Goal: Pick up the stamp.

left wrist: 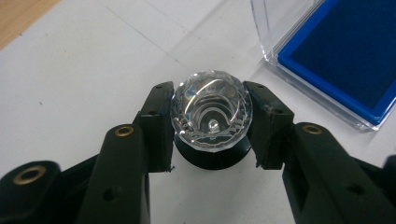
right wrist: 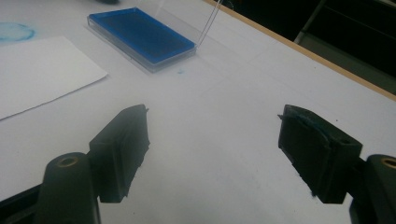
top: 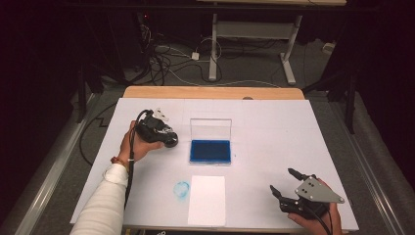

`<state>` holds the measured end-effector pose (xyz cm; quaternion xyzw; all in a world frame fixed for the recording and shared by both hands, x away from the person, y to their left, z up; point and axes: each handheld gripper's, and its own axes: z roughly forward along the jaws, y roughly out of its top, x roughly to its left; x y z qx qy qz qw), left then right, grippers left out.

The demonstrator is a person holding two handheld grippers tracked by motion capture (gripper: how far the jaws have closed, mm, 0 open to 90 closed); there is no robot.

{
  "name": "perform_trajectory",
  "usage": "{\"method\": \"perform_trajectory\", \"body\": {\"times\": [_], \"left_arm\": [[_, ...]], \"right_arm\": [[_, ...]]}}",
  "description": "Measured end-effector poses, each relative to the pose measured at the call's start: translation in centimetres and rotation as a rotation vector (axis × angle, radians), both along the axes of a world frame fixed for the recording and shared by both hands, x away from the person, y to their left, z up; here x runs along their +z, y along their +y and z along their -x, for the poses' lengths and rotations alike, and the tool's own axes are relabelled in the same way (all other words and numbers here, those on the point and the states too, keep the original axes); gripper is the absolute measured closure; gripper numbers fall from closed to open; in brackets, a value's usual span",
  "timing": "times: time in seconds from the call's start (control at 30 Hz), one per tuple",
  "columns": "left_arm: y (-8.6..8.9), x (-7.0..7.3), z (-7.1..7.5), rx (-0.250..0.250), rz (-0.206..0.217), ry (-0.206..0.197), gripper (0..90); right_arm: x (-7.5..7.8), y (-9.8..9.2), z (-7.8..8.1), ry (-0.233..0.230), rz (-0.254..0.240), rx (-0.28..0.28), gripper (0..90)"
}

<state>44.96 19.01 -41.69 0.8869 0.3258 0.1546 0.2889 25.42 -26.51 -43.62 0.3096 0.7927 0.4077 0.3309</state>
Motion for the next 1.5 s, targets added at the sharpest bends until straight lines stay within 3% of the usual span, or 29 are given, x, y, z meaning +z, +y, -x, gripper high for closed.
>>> {"method": "perform_trajectory", "body": {"times": [0.3,0.37,0.63,0.93,1.5], "left_arm": [[1.1,-0.5,1.9,0.006,0.105,-0.063,54.6],[1.3,-0.7,2.1,0.009,0.107,-0.074,54.6],[1.7,0.5,3.0,0.017,0.164,-0.138,54.6],[1.1,1.6,4.3,-0.01,0.171,-0.173,54.6],[-0.1,3.0,5.6,-0.071,0.19,-0.196,54.6]], "right_arm": [[0.2,0.2,0.1,-0.013,-0.003,0.002,23.9],[0.1,0.2,0.1,-0.009,-0.001,-0.002,23.8],[0.1,0.0,0.0,-0.014,-0.005,-0.009,23.5],[0.1,0.1,0.0,-0.014,-0.002,-0.005,23.5],[0.2,0.2,0.0,-0.016,-0.002,0.002,23.5]]}}
